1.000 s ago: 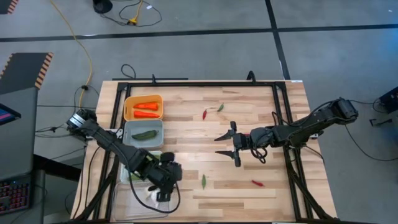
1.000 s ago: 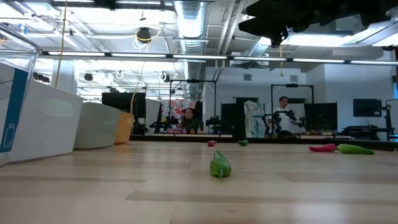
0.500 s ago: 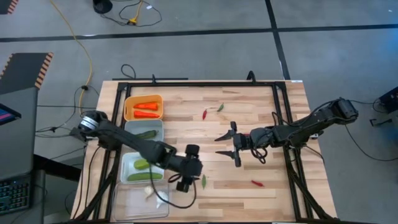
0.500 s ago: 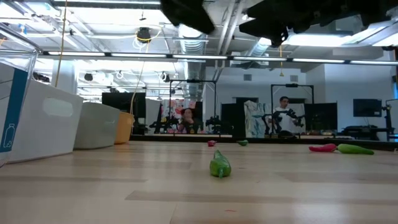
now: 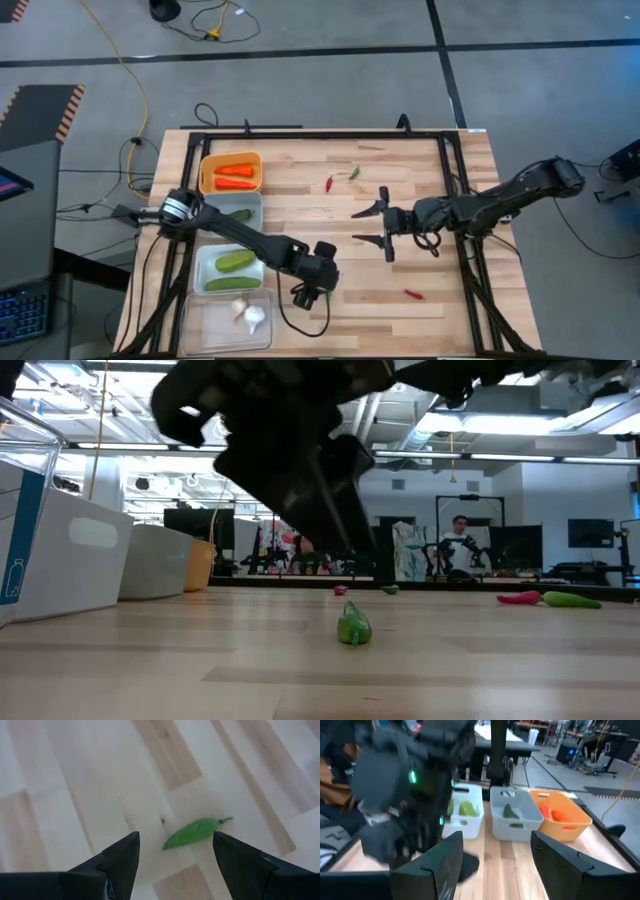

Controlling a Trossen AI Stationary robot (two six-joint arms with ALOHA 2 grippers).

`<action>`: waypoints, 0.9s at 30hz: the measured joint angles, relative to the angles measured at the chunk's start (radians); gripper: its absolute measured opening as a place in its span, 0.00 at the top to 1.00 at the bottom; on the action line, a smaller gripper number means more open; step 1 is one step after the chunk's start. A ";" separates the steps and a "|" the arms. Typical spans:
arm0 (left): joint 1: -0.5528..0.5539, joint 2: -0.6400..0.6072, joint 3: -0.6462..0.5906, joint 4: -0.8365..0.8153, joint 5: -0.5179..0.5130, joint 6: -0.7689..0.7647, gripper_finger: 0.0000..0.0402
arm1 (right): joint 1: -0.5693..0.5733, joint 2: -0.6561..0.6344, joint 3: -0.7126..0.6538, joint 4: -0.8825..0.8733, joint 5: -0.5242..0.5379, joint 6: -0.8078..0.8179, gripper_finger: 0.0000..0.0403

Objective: Sort produce into baskets
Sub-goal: Put the bottom left green chili pepper into the gray bin

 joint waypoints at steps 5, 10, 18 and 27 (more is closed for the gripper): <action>0.010 0.040 0.001 0.063 0.061 0.001 0.41 | -0.004 -0.053 -0.001 -0.037 0.000 0.000 0.35; 0.010 0.084 0.002 0.072 0.079 0.028 0.45 | -0.003 -0.070 -0.001 -0.057 0.001 0.000 0.35; 0.014 0.110 0.003 0.044 0.076 0.034 0.55 | -0.003 -0.060 -0.002 -0.085 0.000 0.000 0.35; 0.014 0.110 0.004 0.014 0.068 -0.006 0.63 | -0.003 -0.048 -0.002 -0.094 0.001 0.001 0.35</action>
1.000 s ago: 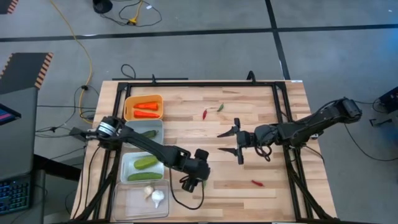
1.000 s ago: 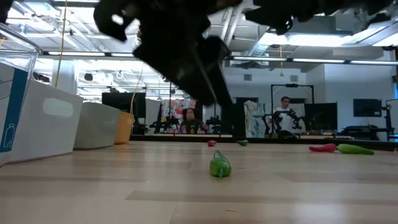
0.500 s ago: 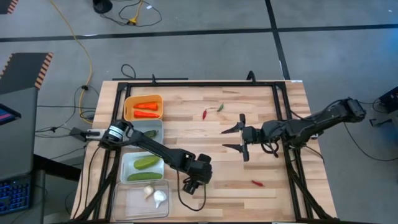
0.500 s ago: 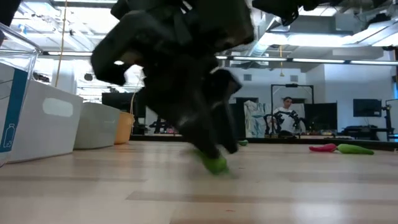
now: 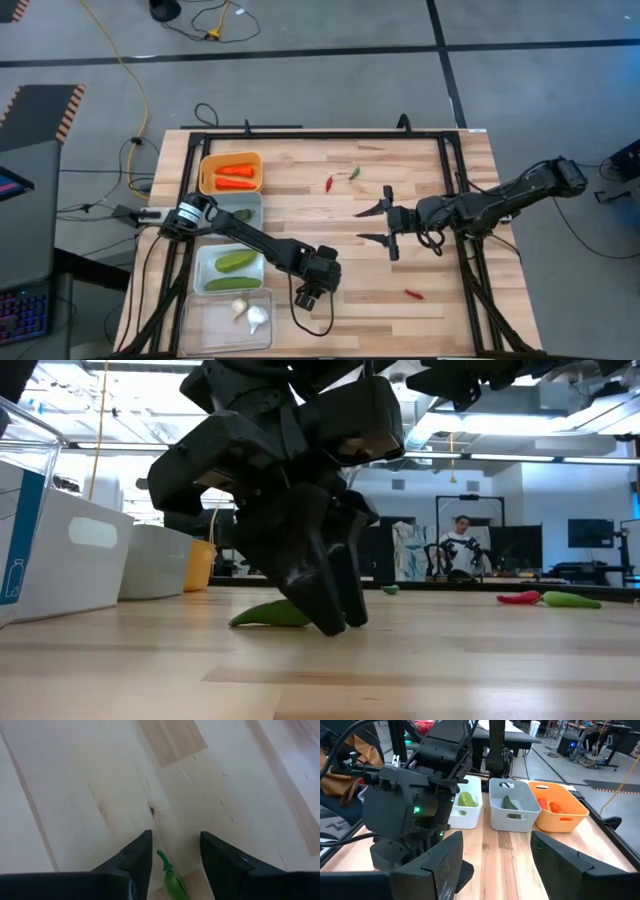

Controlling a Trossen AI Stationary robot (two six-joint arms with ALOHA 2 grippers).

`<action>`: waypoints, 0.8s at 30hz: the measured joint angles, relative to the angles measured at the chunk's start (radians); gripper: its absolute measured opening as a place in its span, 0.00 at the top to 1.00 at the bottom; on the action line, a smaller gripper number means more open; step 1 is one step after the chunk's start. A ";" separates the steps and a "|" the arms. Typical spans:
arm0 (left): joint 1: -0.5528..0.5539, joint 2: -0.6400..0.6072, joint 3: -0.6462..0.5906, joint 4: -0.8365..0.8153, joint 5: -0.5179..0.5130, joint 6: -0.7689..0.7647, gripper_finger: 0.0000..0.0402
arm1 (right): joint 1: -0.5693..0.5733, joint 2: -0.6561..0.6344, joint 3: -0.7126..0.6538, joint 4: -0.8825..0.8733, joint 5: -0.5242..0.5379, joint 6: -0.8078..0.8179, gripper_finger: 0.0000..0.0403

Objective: Sort produce into baskets
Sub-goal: Put the bottom left green chili pepper into the gray bin

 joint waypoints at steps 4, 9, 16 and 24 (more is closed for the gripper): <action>0.000 0.000 0.000 -0.014 -0.010 -0.015 0.67 | 0.000 0.000 0.000 -0.003 0.000 0.000 0.35; 0.000 -0.003 0.009 -0.037 -0.021 -0.049 0.68 | 0.000 0.000 0.000 -0.003 0.000 0.000 0.35; 0.000 -0.003 0.031 -0.096 -0.028 -0.080 0.68 | 0.000 0.000 0.000 -0.003 0.000 0.000 0.35; 0.000 -0.003 0.031 -0.100 -0.042 -0.099 0.68 | 0.000 0.000 0.000 -0.003 0.000 0.000 0.35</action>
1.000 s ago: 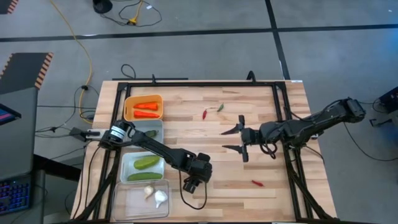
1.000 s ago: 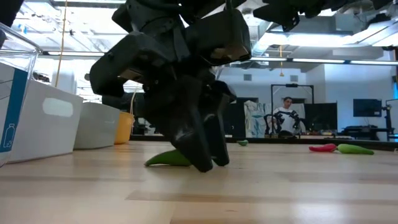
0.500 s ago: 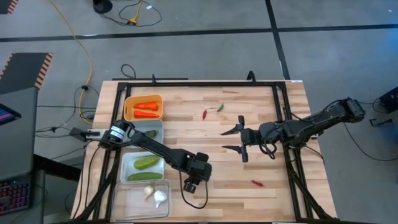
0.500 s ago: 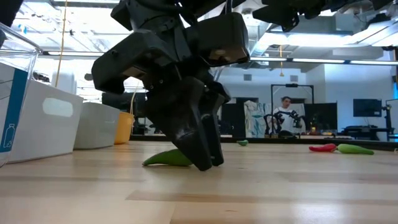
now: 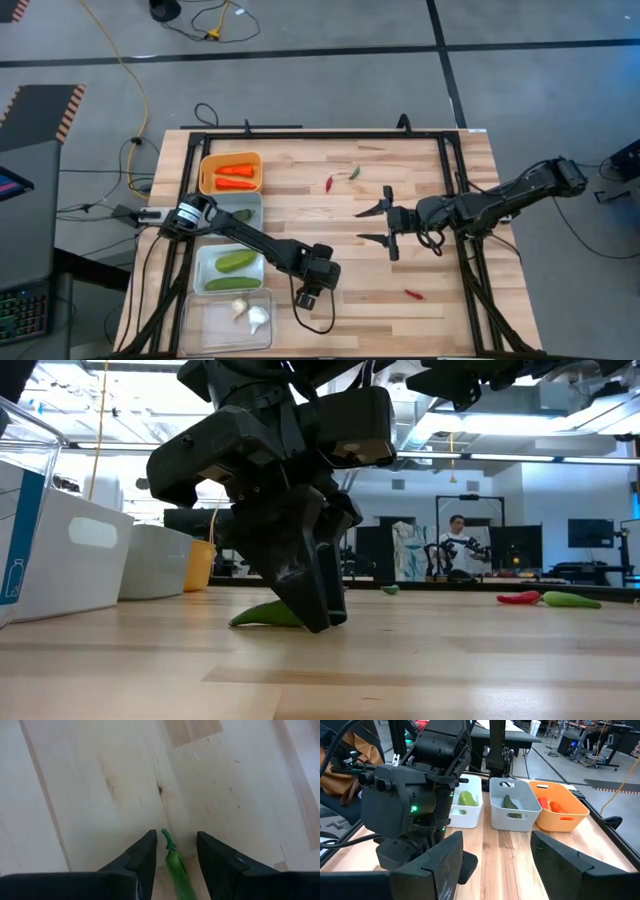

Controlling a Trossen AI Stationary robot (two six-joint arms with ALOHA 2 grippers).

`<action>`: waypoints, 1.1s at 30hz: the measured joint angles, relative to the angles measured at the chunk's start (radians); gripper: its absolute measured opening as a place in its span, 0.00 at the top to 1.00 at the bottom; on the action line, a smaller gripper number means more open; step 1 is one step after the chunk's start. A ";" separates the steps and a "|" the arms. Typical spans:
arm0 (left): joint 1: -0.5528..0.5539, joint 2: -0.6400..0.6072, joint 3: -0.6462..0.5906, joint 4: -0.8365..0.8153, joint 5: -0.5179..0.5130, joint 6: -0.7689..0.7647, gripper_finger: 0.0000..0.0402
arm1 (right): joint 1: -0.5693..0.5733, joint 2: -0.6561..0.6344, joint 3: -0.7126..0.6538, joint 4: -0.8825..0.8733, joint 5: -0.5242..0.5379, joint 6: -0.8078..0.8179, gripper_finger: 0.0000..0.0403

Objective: Sort produce into baskets
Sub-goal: Put the bottom left green chili pepper into the gray bin

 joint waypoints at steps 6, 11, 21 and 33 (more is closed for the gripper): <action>0.000 0.000 0.000 0.000 -0.003 -0.003 0.72 | 0.000 0.000 0.000 0.000 0.000 0.000 0.35; 0.001 0.000 0.000 0.000 -0.007 -0.003 0.86 | 0.000 0.000 0.000 0.000 0.000 0.000 0.35; 0.017 -0.024 -0.001 -0.030 -0.003 0.007 0.98 | 0.000 0.000 0.000 0.000 0.000 0.000 0.35; 0.129 -0.269 0.000 -0.360 -0.135 0.054 1.00 | 0.000 0.000 0.000 -0.001 0.000 0.000 0.35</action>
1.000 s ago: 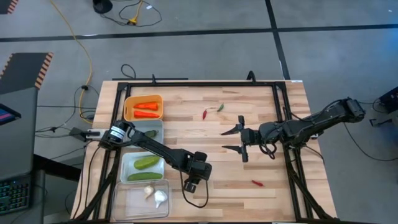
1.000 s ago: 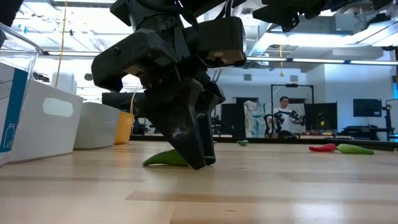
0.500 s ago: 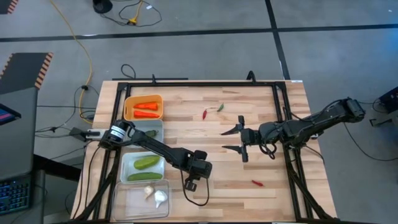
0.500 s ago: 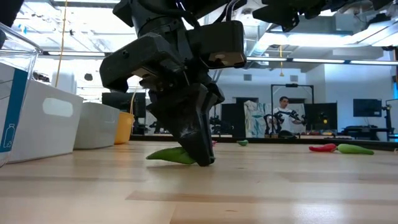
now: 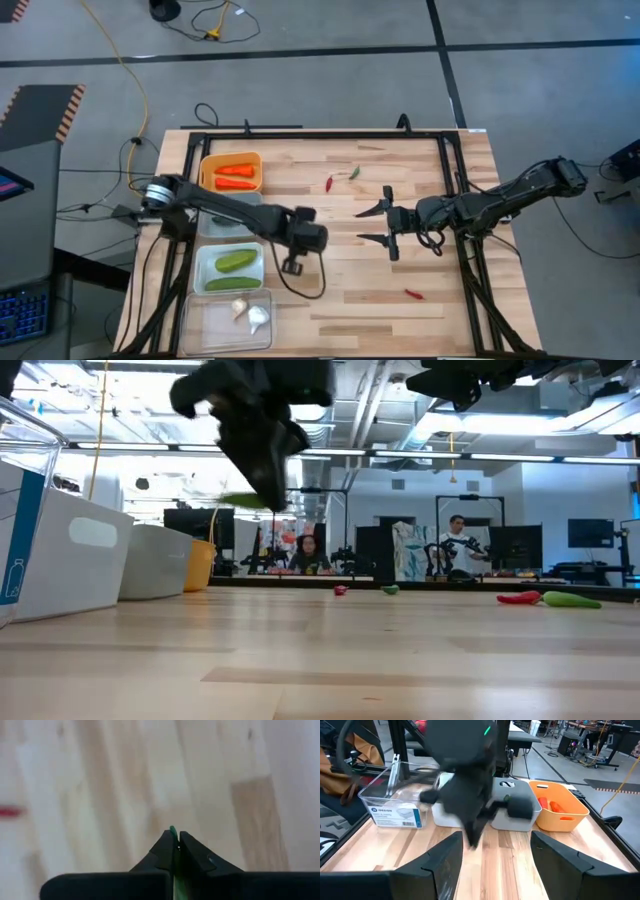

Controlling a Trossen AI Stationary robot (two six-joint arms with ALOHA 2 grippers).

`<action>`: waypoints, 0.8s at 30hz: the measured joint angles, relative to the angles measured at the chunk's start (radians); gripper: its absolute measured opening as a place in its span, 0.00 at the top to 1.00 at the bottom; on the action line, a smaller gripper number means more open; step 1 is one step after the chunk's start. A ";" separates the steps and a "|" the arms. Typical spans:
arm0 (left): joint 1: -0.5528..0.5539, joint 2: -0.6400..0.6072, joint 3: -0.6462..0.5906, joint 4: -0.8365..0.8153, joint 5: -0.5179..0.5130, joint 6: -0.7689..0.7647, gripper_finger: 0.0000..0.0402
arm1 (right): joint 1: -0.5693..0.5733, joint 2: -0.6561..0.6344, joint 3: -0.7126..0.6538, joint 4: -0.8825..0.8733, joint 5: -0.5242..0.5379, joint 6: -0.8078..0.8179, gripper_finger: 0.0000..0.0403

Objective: Sort produce into baskets
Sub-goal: Put the bottom left green chili pepper into the gray bin

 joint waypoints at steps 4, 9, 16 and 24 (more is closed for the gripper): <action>0.039 -0.102 -0.026 -0.106 -0.027 -0.008 1.00 | 0.000 0.000 0.000 -0.005 0.000 0.000 0.35; 0.078 -0.250 -0.100 -0.201 -0.094 -0.062 1.00 | 0.000 0.000 0.000 -0.018 0.000 0.001 0.35; 0.132 -0.487 -0.306 -0.186 -0.112 -0.114 1.00 | -0.006 0.000 0.000 -0.026 0.050 0.001 0.35; 0.172 -0.716 -0.503 -0.155 -0.125 -0.232 1.00 | -0.049 0.000 0.000 -0.027 0.074 0.001 0.35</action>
